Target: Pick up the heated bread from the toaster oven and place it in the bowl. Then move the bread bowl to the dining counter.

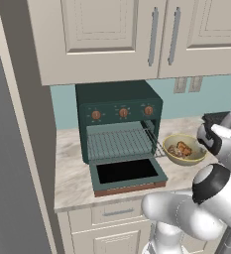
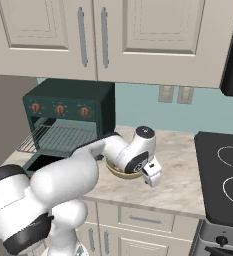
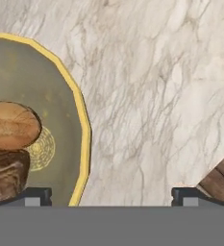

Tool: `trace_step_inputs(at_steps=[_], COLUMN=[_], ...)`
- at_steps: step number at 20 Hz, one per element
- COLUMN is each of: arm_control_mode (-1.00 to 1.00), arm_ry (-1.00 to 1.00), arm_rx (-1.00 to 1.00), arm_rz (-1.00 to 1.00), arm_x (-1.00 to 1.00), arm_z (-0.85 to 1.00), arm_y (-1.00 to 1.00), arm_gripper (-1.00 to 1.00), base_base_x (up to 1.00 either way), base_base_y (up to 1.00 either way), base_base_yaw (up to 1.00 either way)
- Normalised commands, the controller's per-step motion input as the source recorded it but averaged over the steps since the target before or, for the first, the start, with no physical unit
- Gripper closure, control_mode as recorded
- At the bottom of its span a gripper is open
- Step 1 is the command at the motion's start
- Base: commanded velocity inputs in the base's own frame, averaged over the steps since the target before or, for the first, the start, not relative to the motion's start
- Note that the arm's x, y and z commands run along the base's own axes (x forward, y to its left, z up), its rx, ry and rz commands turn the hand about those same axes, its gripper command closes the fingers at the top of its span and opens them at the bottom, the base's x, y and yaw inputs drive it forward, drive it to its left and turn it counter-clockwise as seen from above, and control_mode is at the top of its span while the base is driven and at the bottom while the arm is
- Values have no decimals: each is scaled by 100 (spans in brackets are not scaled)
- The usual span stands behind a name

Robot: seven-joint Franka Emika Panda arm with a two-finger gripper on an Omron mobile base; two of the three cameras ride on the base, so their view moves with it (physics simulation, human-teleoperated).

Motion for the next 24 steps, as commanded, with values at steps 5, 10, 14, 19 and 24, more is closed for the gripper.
trace_step_inputs(at_steps=[5,10,14,19,24], arm_control_mode=[-100,-100,-100,-100,-100], arm_ry=[0,0,0,0,0], arm_rx=[4,0,0,0,0], arm_rz=[-1,0,0,0,0], arm_x=[42,32,24,14,0], arm_z=[0,-21,-31,-38,-28], arm_y=[0,0,0,0,0], arm_gripper=[-100,-100,-100,-100,100], base_base_x=[0,0,0,0,0], base_base_y=[0,0,0,0,0], base_base_yaw=[0,0,0,0,0])
